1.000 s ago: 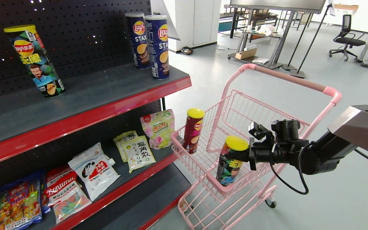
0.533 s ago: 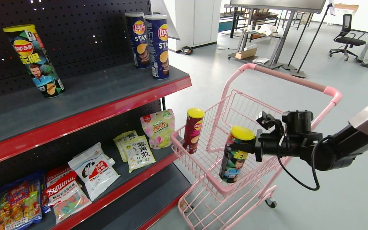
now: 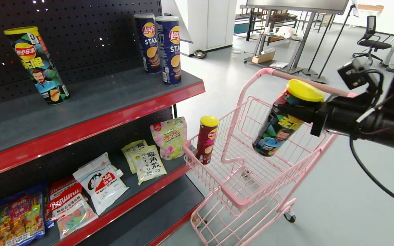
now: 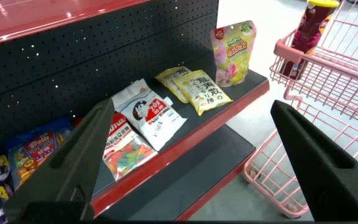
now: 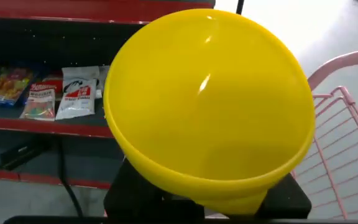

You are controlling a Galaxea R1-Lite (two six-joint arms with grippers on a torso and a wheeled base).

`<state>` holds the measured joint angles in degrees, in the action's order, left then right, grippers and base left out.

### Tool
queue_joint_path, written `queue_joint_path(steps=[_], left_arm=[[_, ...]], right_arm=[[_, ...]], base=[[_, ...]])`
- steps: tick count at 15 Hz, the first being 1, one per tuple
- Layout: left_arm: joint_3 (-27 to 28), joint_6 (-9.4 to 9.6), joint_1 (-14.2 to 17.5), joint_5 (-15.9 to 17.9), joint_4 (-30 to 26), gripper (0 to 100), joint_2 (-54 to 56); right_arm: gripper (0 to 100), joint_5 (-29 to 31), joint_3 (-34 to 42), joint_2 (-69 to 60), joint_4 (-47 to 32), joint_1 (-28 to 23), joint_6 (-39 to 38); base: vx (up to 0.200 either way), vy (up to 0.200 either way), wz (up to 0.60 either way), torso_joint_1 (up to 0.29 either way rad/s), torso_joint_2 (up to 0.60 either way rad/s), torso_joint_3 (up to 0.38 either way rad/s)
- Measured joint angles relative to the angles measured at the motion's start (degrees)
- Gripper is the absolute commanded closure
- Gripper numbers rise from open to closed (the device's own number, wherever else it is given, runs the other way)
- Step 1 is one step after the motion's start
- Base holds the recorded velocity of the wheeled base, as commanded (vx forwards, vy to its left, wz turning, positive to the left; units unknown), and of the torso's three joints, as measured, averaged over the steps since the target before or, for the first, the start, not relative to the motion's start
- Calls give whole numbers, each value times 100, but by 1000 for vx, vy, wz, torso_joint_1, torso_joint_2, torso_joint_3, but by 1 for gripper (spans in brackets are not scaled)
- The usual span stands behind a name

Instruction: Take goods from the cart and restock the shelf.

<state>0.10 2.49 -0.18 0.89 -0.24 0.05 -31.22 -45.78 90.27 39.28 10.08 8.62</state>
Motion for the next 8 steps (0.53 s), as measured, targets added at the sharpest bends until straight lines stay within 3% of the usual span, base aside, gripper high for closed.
queue_joint_path(steps=[3, 8], left_arm=[[0, -2, 0, 0, -2, 0, 0], [0, -28, 0, 0, -11, 0, 0]], right_arm=[[100, 355, 394, -1436, -1432, -154, 273], [100, 2020, 1251, -4017, -3148, -369, 279]], base=[[0, 0, 0, 0, 0, 0], [0, 0, 0, 0, 0, 0]])
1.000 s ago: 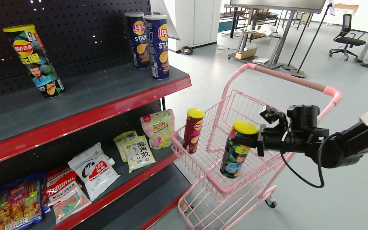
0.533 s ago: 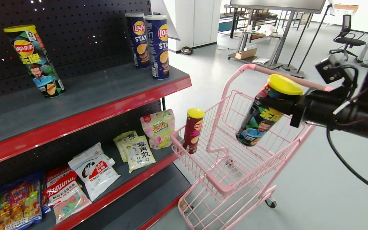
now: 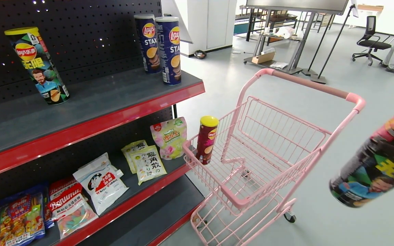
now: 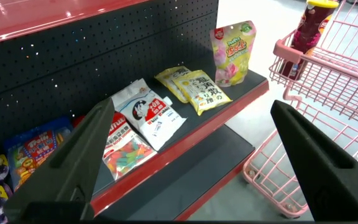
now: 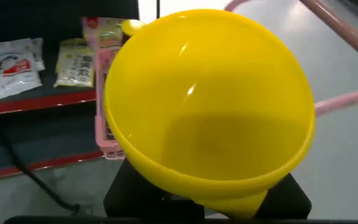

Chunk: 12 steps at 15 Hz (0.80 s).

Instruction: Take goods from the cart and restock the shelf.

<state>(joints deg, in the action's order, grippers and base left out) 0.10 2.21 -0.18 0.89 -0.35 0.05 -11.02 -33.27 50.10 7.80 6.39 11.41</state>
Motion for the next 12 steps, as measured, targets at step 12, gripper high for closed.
queue_joint_path(steps=[12], left_arm=[[0, -38, 0, -11, -11, 0, 0]], right_arm=[[100, 1358, 1368, -2205, -906, -418, -406]], base=[[0, 0, 0, 3, -9, -5]])
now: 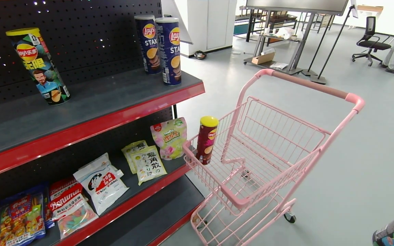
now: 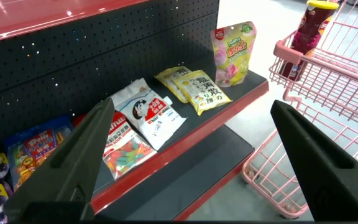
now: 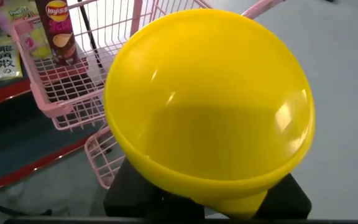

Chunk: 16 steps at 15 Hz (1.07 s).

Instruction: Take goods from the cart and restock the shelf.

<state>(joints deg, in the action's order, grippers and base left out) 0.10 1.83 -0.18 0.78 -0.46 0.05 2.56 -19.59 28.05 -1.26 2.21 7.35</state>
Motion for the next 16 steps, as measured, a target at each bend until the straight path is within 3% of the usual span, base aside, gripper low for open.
queue_joint_path(steps=[16], left_arm=[[-2, 11, 0, 4, 13, 0, 0]], right_arm=[[100, 9, 2, -118, 4, -10, 96]], base=[[0, 0, 0, 182, -461, -280]])
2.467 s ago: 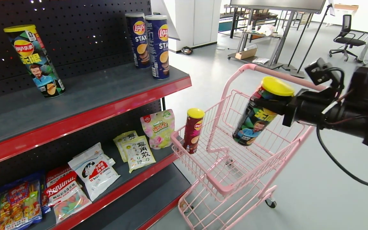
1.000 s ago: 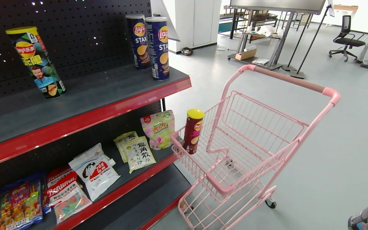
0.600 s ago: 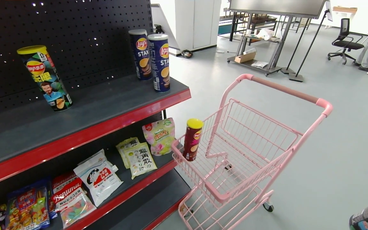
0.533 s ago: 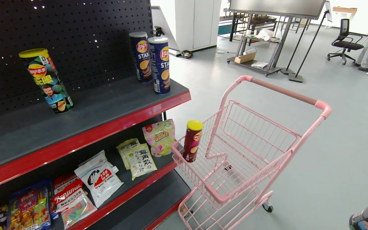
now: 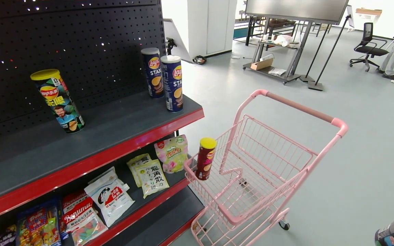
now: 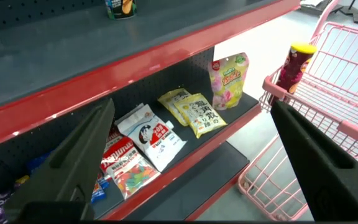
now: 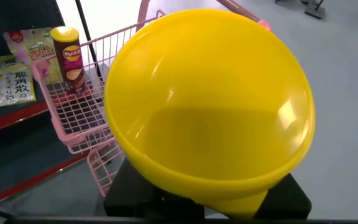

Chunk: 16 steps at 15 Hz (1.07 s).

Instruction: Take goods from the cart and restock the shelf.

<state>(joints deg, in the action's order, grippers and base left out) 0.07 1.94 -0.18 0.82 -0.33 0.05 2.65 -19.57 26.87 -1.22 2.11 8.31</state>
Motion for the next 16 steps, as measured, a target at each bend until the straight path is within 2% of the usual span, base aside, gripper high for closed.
queue_joint_path(steps=[9, 16], left_arm=[[2, -2, 0, -2, 1, 0, 0], [2, -6, -4, -4, -5, 0, 0]], right_arm=[[100, -7, -20, 22, 11, 10, 0], [100, 80, 111, -154, 0, -10, 104]], base=[[0, 0, 0, 135, -305, -168], [0, 0, 600, 11, -8, -4]])
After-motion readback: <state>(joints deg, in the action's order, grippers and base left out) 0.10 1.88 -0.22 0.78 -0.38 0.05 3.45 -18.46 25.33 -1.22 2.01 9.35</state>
